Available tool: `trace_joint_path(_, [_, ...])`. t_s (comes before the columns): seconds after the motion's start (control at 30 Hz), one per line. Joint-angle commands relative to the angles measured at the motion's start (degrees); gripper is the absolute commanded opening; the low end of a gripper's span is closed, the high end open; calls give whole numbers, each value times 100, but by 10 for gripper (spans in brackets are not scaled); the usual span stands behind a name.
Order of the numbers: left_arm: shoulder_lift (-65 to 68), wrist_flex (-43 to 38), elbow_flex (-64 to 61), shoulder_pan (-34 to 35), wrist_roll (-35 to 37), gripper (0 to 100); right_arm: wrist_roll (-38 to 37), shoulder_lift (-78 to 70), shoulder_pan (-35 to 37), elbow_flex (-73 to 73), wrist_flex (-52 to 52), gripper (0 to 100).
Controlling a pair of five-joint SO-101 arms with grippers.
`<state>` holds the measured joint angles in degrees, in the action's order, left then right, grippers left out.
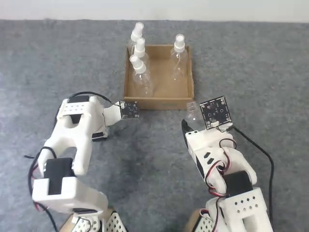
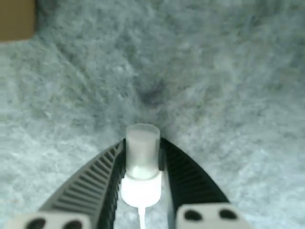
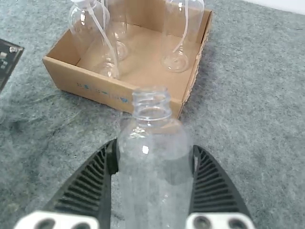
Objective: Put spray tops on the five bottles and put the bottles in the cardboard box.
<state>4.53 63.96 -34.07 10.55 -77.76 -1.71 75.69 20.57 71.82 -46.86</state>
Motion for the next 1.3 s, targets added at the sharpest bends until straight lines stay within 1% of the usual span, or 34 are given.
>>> trace_joint_path(0.0, [-105,765,637,-26,308,62,0,154,-48,-88,180,63])
trace_joint_path(0.1, [-105,1503,1077,-26,484,16,0,154,-48,-88,180,63])
trace_joint_path(0.17, [-105,1855,1288,-18,642,13,0,154,-48,-88,180,63])
trace_joint_path(0.5, [-132,2936,1648,18,1240,12,26,154,-13,-88,180,63])
trace_joint_path(0.67, [-826,3358,1552,18,1257,12,9,154,-31,-79,180,63])
trace_joint_path(0.77, [-1495,3402,1332,18,1266,12,9,154,-22,18,251,63])
trace_joint_path(0.93, [-2462,3393,804,-9,1284,12,9,154,-13,360,840,59])
trace_joint_path(1.0, [-2796,3358,708,0,1486,12,9,154,-13,396,892,59])
trace_joint_path(1.27, [-3780,2576,576,-35,2752,12,9,154,-13,404,927,59])
